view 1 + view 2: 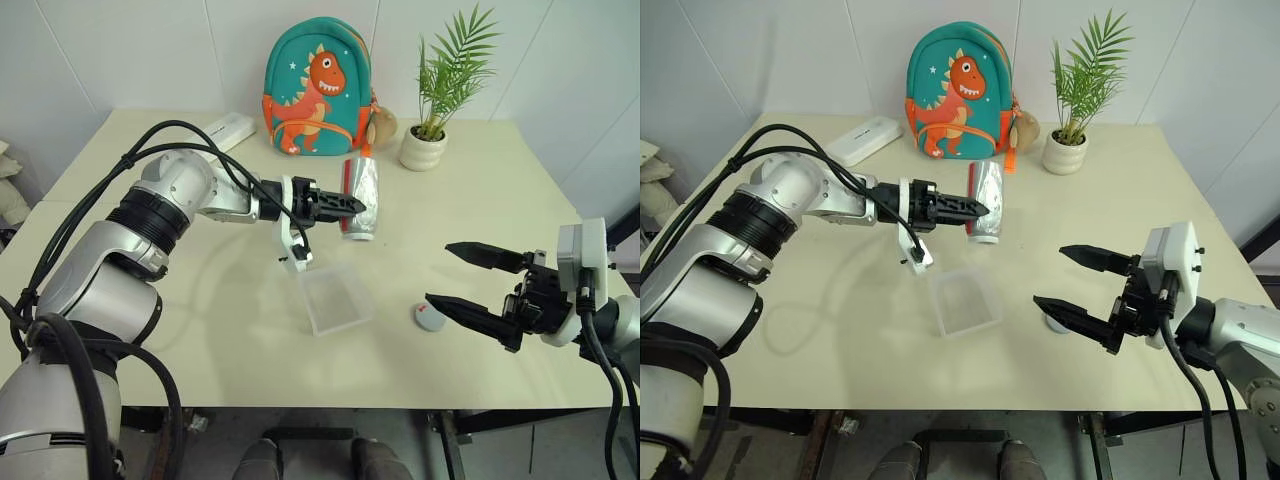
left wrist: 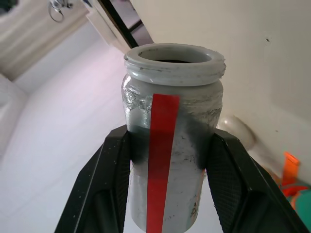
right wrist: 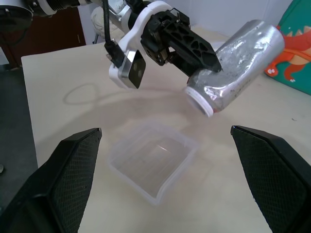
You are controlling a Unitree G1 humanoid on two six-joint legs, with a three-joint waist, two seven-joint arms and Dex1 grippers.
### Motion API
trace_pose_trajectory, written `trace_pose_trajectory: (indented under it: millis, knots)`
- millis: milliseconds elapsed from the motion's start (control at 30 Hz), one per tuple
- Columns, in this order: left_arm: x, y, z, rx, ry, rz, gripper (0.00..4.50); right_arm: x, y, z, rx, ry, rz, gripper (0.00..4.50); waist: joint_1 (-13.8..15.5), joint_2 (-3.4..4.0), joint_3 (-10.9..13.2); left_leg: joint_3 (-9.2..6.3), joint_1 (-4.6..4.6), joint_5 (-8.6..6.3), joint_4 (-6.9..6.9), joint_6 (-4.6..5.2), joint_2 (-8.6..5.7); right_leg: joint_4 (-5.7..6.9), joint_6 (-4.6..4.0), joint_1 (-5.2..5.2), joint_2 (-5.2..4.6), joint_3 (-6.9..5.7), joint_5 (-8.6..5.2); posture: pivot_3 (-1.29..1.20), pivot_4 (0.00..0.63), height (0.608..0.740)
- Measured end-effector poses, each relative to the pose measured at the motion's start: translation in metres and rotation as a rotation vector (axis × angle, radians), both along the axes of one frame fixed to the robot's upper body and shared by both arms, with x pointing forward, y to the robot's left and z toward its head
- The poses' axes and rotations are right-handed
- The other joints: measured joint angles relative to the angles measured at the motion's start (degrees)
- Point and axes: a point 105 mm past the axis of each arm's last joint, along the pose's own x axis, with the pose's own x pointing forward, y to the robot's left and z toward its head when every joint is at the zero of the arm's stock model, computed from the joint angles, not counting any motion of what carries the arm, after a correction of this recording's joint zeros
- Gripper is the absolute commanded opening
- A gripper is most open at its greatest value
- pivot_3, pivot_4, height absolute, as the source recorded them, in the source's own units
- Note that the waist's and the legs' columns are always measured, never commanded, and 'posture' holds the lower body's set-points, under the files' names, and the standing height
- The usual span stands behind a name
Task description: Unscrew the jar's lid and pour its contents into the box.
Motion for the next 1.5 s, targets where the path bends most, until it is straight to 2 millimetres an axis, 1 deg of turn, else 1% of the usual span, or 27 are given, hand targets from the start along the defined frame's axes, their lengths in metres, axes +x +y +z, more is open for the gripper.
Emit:
trace_pose_trajectory:
  millis: [67,200,267,367,500,667,767,967,1033,1067,1133,1167,1233,1300,1333,1367,1400,1433,1500]
  knots:
    - [-0.006,0.005,-0.003,0.024,-0.032,-0.037,1.88,0.001,0.0,0.001,0.002,-0.003,-0.002,4.49,-0.07,0.0,0.0,0.01,0.03,-0.03,0.0,-0.01,0.0,0.12,0.0,-0.01,0.0,0.01,0.0,0.0,0.15,0.74]
    - [-0.013,0.019,-0.021,0.068,-0.028,-0.081,1.88,0.002,0.003,-0.001,0.002,0.003,0.01,4.49,0.15,0.0,0.0,0.0,0.09,-0.04,0.07,-0.01,0.0,0.42,-0.01,-0.04,0.0,0.0,-0.05,0.0,0.15,0.74]
    - [-0.015,0.023,-0.023,0.065,-0.033,-0.097,1.88,0.002,0.005,-0.003,0.004,0.01,0.02,4.49,0.16,0.0,0.0,0.01,0.07,-0.03,0.14,-0.01,-0.01,0.46,-0.01,-0.03,0.0,0.01,-0.05,0.0,0.15,0.74]
    - [-0.018,0.022,-0.018,0.052,-0.07,-0.127,1.88,0.002,0.005,-0.001,0.009,0.001,0.02,4.49,0.18,-0.01,0.0,0.01,0.09,-0.03,0.2,-0.01,-0.02,0.47,0.0,0.02,-0.01,0.0,-0.04,0.0,0.15,0.74]
    - [-0.017,0.023,-0.014,0.042,-0.121,-0.137,1.88,0.006,0.005,-0.002,0.007,-0.002,0.016,4.49,0.18,-0.01,0.0,0.01,0.09,-0.04,0.25,-0.01,-0.02,0.51,-0.01,0.02,-0.01,0.0,-0.04,0.0,0.15,0.74]
    - [-0.021,0.016,-0.004,0.006,-0.256,-0.216,1.88,0.009,0.009,-0.001,0.013,-0.006,0.028,4.49,0.07,0.0,0.0,0.02,0.09,-0.03,0.25,-0.01,-0.02,0.6,0.01,0.0,0.0,0.0,-0.05,0.0,0.15,0.74]
    - [-0.022,0.017,-0.005,-0.001,-0.28,-0.242,1.88,0.01,0.009,0.001,0.012,-0.012,0.03,4.49,0.0,0.0,0.0,0.02,0.11,-0.03,0.27,-0.01,-0.02,0.67,0.01,0.0,0.0,0.01,-0.05,0.0,0.15,0.74]
    - [-0.025,0.018,-0.008,-0.007,-0.26,-0.271,1.88,0.016,0.01,0.0,0.008,-0.008,0.032,4.49,0.09,0.0,0.0,0.03,0.1,-0.04,0.46,-0.01,-0.03,0.74,0.02,0.03,-0.01,0.01,-0.05,0.0,0.15,0.74]
    - [-0.026,0.018,-0.011,-0.038,-0.164,-0.255,1.88,0.017,0.01,0.001,0.003,-0.015,0.025,4.49,0.11,0.0,0.0,0.03,0.11,-0.04,0.46,-0.01,-0.02,0.75,0.02,0.04,-0.01,0.01,-0.04,0.0,0.15,0.74]
    - [-0.022,0.017,-0.011,-0.088,-0.073,-0.213,1.88,0.018,0.01,0.001,0.002,-0.016,0.024,4.49,0.16,0.01,-0.01,0.03,0.13,-0.03,0.47,-0.01,-0.03,0.78,0.01,0.06,-0.01,0.01,-0.05,0.0,0.15,0.74]
    - [-0.01,0.021,-0.009,-0.174,0.063,-0.105,1.88,0.017,0.01,0.001,0.001,-0.017,0.026,4.49,0.17,0.0,0.0,0.03,0.1,-0.03,0.51,0.0,-0.02,0.81,0.0,0.04,-0.01,-0.01,-0.05,0.0,0.15,0.74]
    - [-0.002,0.026,-0.004,-0.247,0.137,-0.034,1.88,0.017,0.01,0.001,0.001,-0.016,0.029,4.49,0.08,0.01,-0.01,0.07,0.11,-0.03,0.53,0.0,-0.02,0.81,0.0,0.04,-0.01,0.01,-0.05,0.0,0.15,0.74]
    - [0.007,0.031,0.003,-0.327,0.212,0.046,1.88,0.016,0.009,-0.001,0.002,-0.012,0.031,4.49,0.0,0.0,0.0,0.07,0.11,-0.04,0.53,0.01,-0.02,0.81,-0.01,0.05,-0.01,0.01,-0.06,0.0,0.15,0.74]
    - [0.021,0.041,0.017,-0.569,0.397,0.165,1.88,0.011,0.005,-0.005,0.004,0.005,0.038,4.49,0.14,0.1,-0.06,0.11,0.12,-0.05,0.51,0.03,-0.02,0.79,-0.04,0.06,-0.01,0.01,-0.08,0.0,0.15,0.74]
    - [0.027,0.049,0.019,-0.673,0.489,0.214,1.88,0.01,0.002,-0.006,0.003,0.008,0.036,4.49,0.08,0.11,-0.06,0.11,0.11,-0.05,0.51,0.03,0.0,0.79,-0.04,0.06,-0.01,0.01,-0.07,0.0,0.15,0.74]
    - [0.033,0.054,0.016,-0.747,0.574,0.262,1.88,0.009,0.0,-0.005,-0.006,0.009,0.034,4.49,0.04,0.15,-0.09,0.14,0.13,-0.05,0.51,0.04,0.01,0.81,-0.04,0.08,-0.02,0.03,-0.07,0.0,0.15,0.74]
    - [0.042,0.06,0.013,-0.86,0.698,0.32,1.88,0.008,-0.002,-0.004,-0.02,0.005,0.034,4.49,0.05,0.2,-0.11,0.21,0.16,-0.06,0.52,0.05,0.0,0.87,-0.05,0.08,-0.02,0.07,-0.08,0.0,0.15,0.74]
    - [0.049,0.066,0.006,-0.96,0.845,0.376,1.88,0.007,-0.004,-0.002,-0.027,-0.004,0.033,4.49,0.04,0.19,-0.11,0.21,0.17,-0.05,0.52,0.06,0.04,0.9,-0.06,0.08,-0.01,0.06,-0.08,0.0,0.15,0.74]
    - [0.061,0.081,-0.013,-1.138,1.195,0.469,1.88,0.007,-0.007,0.001,-0.038,-0.01,0.028,4.49,-0.16,0.18,-0.1,0.2,0.21,-0.04,0.58,0.06,0.1,1.13,-0.12,0.06,0.03,0.06,-0.11,0.0,0.15,0.74]
